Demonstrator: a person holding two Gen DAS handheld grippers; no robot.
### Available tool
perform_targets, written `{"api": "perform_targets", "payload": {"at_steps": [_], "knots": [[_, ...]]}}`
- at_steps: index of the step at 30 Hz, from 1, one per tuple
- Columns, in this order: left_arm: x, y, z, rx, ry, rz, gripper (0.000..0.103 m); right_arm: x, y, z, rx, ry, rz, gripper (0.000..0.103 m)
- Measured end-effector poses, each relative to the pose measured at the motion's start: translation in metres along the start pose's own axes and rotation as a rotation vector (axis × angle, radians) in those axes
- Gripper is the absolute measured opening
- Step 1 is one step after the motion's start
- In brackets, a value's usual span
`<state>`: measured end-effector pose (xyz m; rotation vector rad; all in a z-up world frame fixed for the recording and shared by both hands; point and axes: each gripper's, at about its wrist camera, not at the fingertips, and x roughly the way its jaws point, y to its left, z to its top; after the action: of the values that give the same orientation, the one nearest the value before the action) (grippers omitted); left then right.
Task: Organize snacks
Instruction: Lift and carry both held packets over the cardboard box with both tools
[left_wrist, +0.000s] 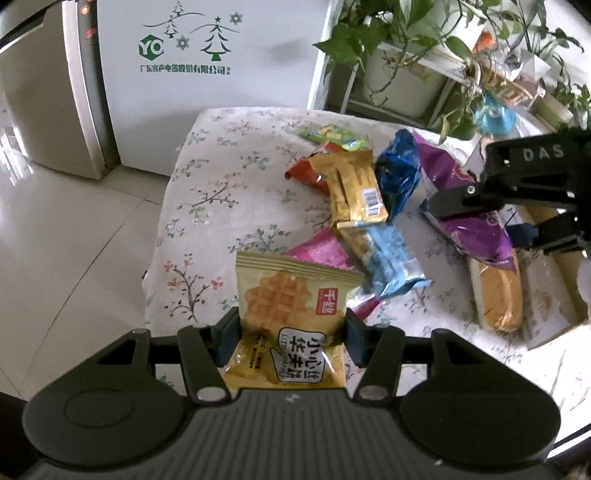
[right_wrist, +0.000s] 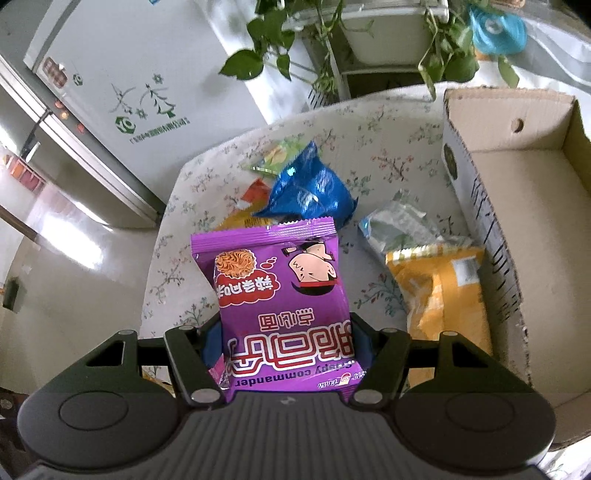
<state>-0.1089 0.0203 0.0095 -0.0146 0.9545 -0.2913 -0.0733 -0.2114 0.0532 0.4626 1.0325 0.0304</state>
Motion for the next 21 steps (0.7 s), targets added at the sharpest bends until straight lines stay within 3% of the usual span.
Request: {"api": "perform_targets", "payload": {"at_steps": [21], "knots": [[-0.017, -0.083, 0.032, 0.045, -0.045, -0.139, 0.056, -0.092, -0.055, 0.019, 0.083, -0.230, -0.006, 0.073]]}}
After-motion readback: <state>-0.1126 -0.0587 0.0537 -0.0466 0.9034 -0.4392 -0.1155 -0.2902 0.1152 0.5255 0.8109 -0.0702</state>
